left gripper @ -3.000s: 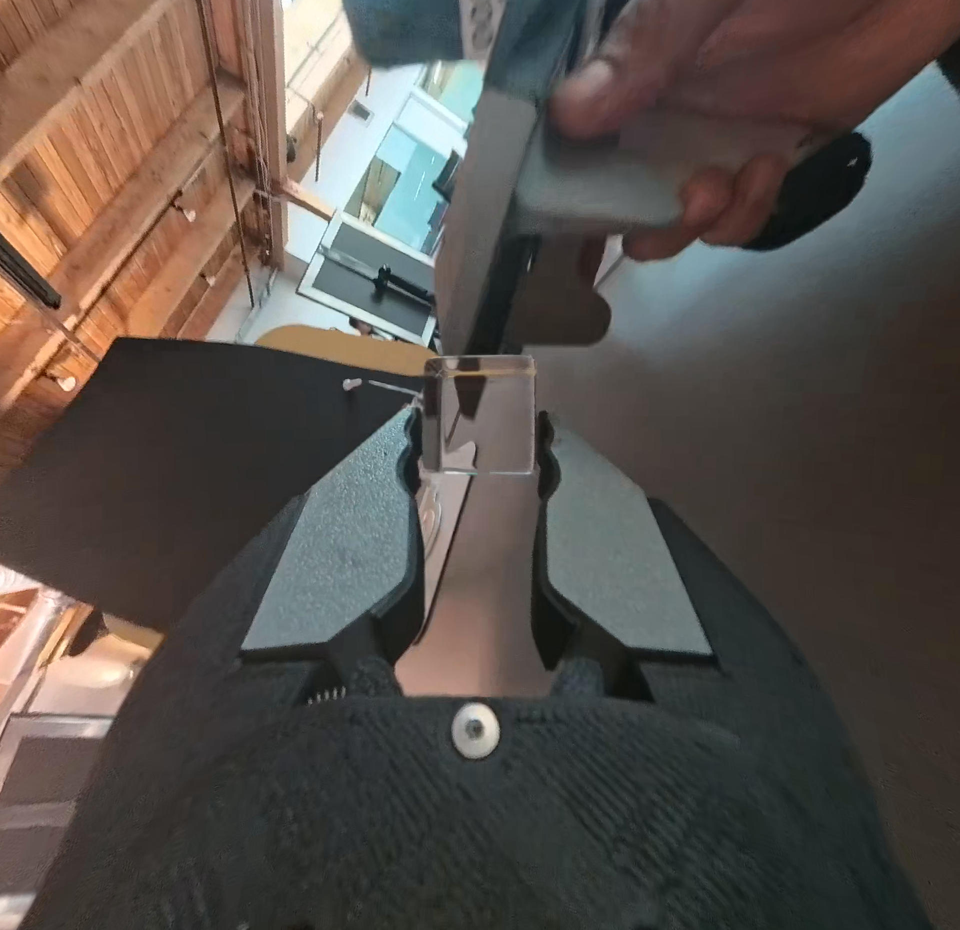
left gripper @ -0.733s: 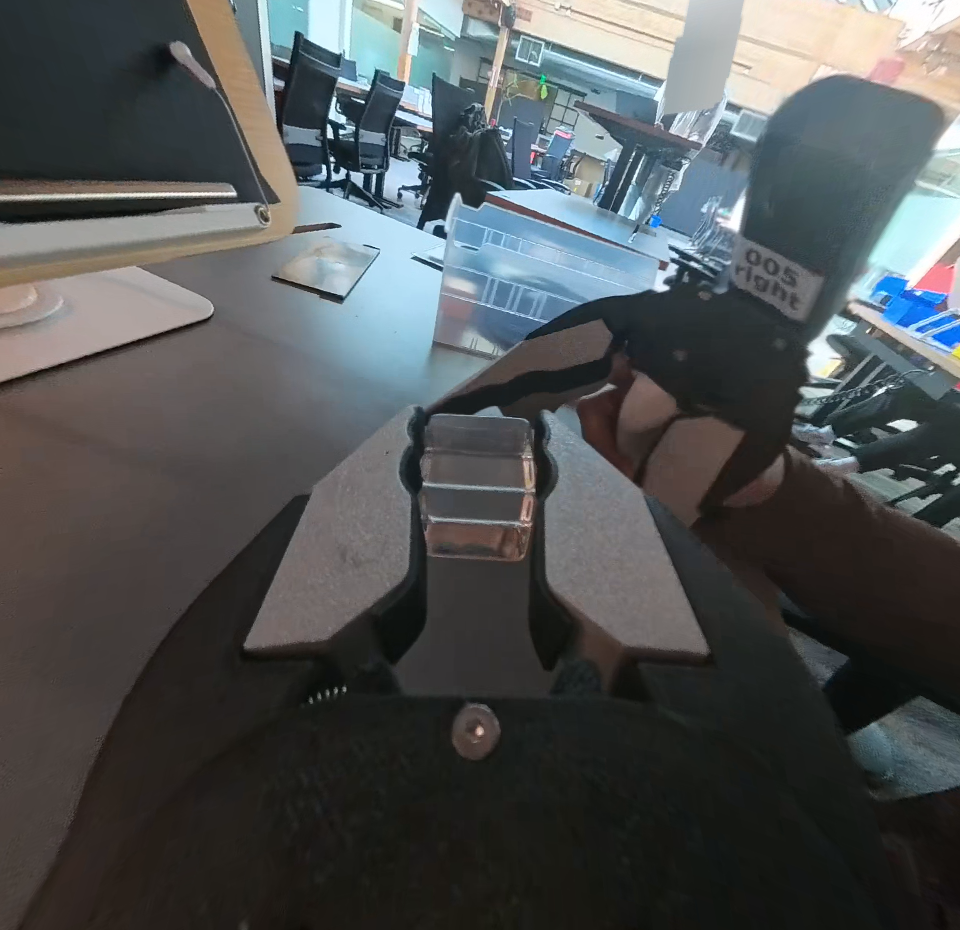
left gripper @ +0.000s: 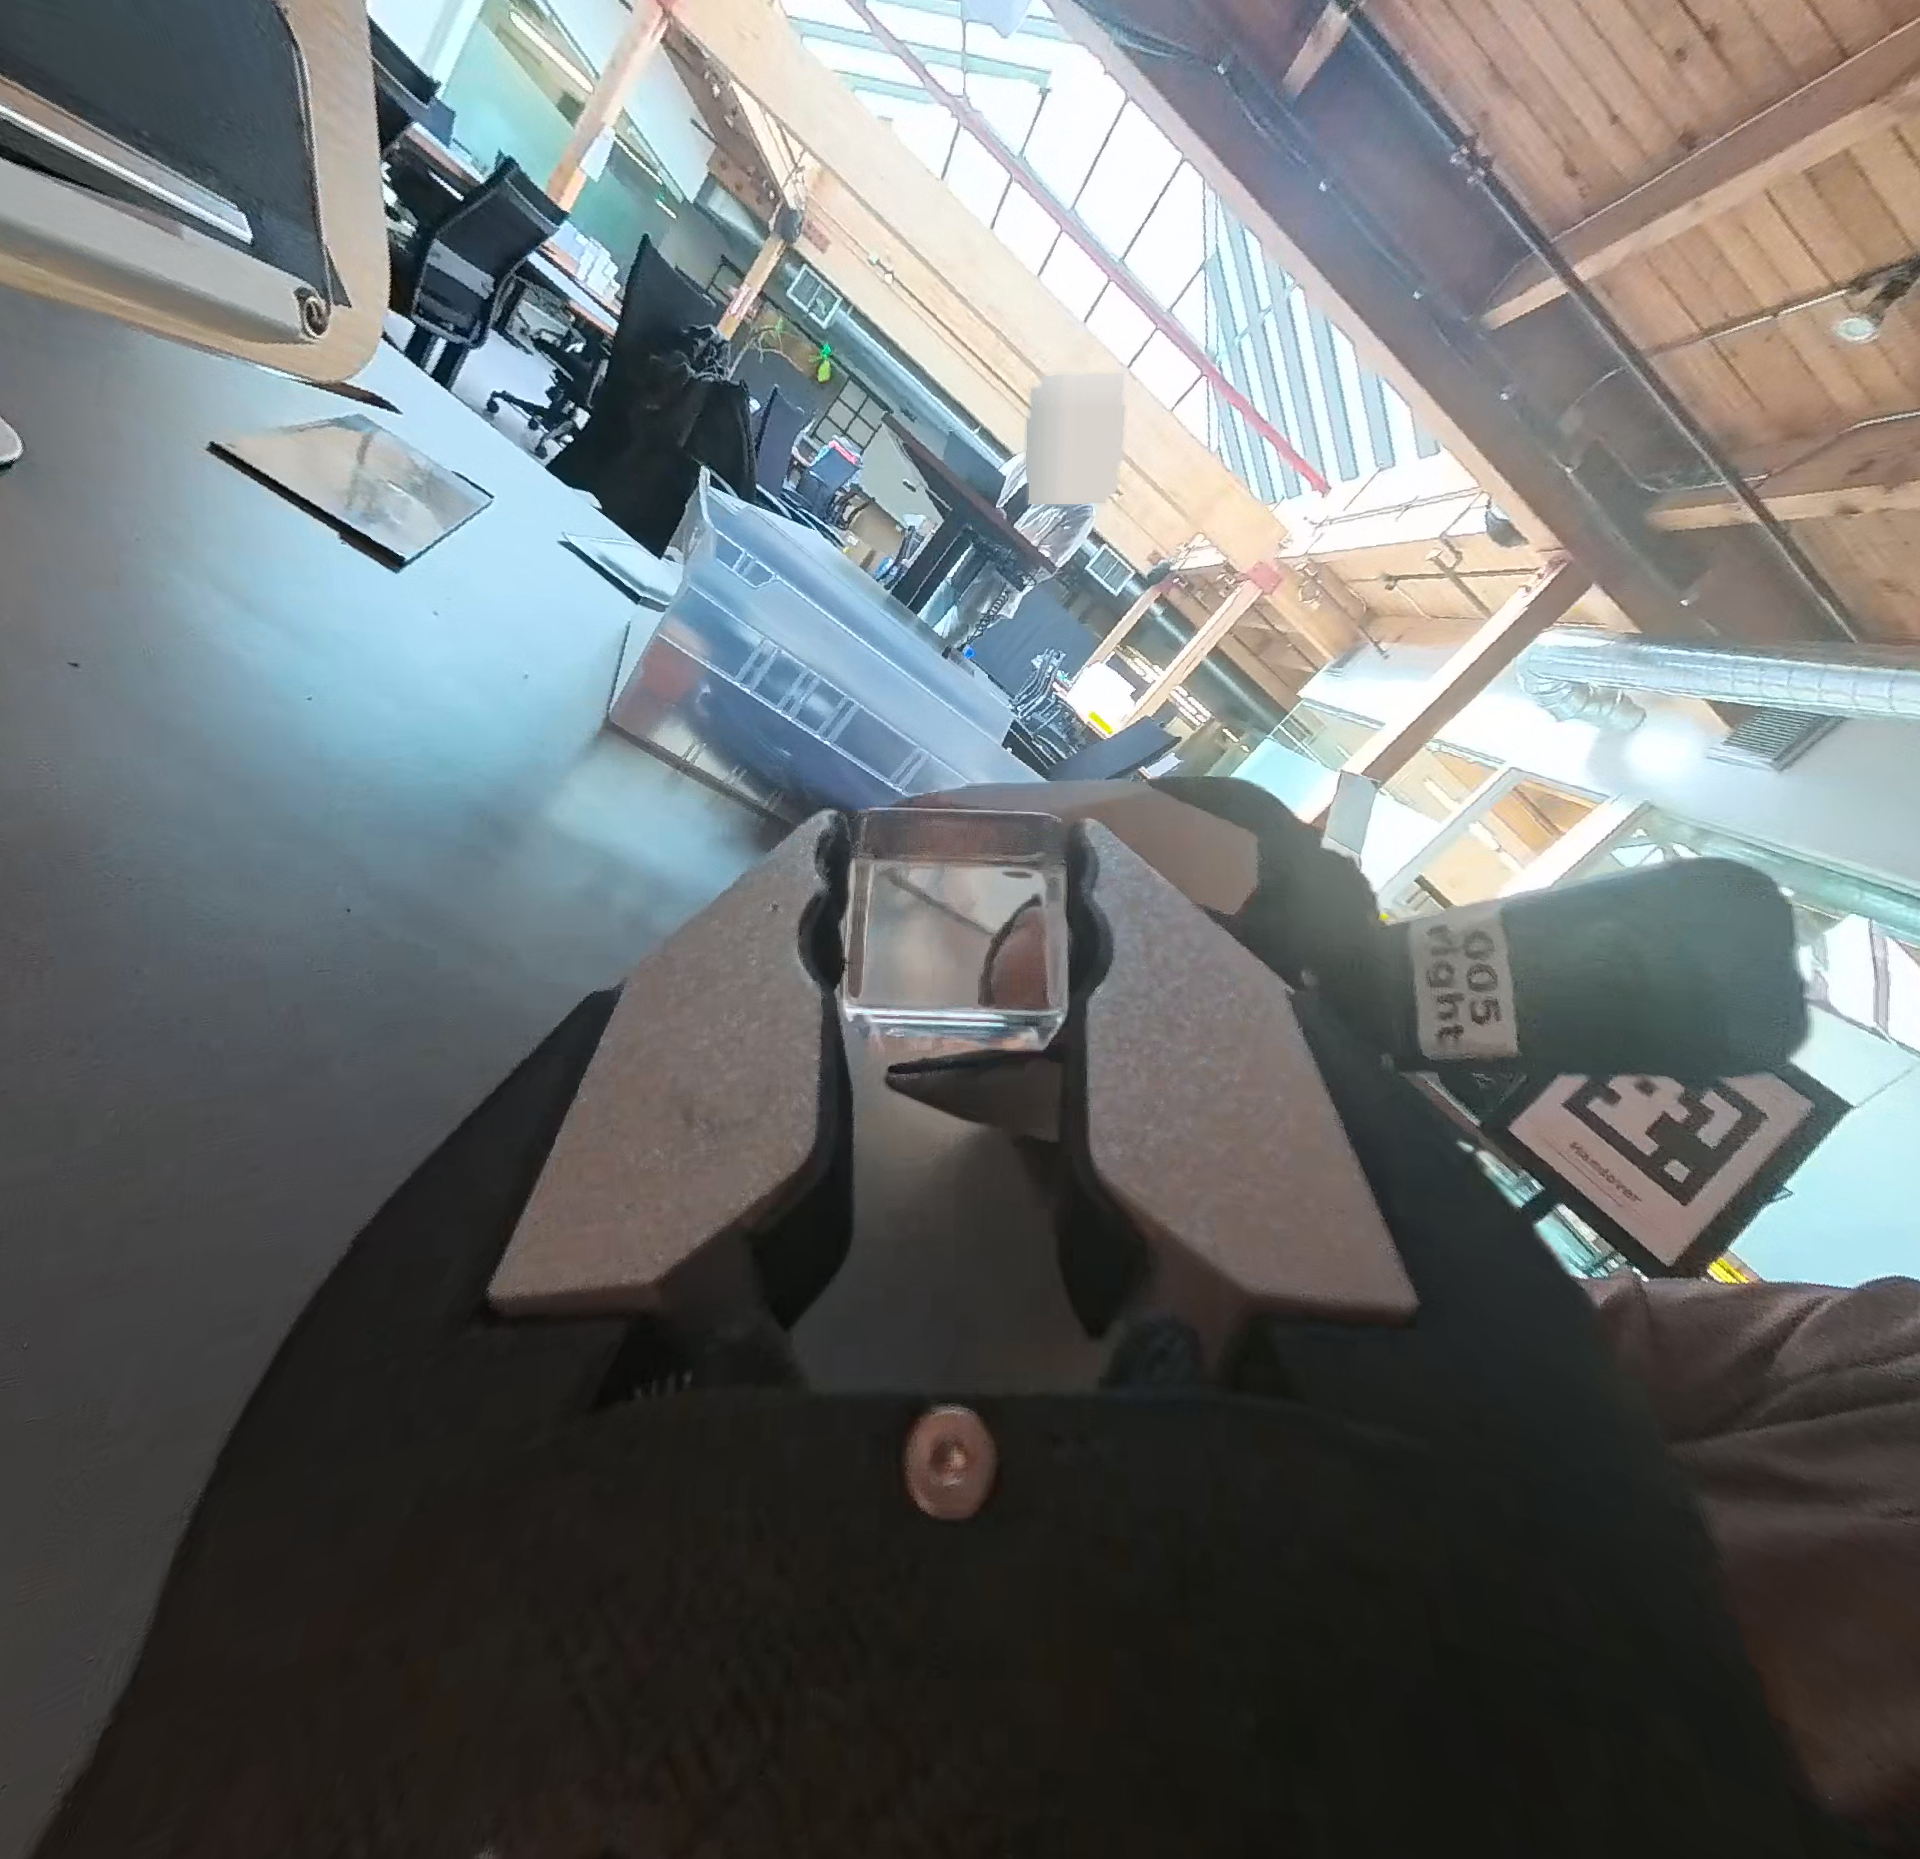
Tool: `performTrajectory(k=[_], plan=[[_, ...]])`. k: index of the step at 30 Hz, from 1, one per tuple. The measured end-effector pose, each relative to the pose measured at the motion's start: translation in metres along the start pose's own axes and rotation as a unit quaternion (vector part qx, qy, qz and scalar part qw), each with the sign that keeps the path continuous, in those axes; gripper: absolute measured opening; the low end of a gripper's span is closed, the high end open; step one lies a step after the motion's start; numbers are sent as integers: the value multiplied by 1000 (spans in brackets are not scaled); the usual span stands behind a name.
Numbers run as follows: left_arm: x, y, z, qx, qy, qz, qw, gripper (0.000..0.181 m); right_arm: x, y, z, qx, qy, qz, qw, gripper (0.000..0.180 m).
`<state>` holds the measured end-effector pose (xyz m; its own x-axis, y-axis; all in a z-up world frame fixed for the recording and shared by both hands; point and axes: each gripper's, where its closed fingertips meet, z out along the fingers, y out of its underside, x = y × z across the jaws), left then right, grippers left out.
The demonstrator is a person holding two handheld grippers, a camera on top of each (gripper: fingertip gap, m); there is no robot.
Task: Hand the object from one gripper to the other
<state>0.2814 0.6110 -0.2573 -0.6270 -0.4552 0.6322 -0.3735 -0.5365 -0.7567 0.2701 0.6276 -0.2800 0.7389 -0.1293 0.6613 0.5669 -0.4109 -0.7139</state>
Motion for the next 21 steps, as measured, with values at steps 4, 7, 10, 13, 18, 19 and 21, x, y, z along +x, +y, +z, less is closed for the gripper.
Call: performTrajectory(k=[4,7,10,13,18,19,21], plan=[[6,-1,0,3,21,-16,1000,38,0,-6,-4,25,-18,23,999,41],[8,-1,1,-2,25,-9,1000,39,1,-6,-6,19,-21,24,999,41],[7,-1,2,-15,-10,66,998,41,14,-3,-8,3,5,31,1000,40],[0,2,1,-33,-59,136,988,44,42,16,-15,-23,35,61,997,41],[-10,15,4,-70,-81,132,985,40,117,38,-60,-22,116,149,982,41],[-11,15,4,-70,-79,128,986,38,133,43,-73,-26,138,157,978,42],[-11,17,4,-72,-76,121,987,35,161,54,-99,-36,183,164,969,41]])
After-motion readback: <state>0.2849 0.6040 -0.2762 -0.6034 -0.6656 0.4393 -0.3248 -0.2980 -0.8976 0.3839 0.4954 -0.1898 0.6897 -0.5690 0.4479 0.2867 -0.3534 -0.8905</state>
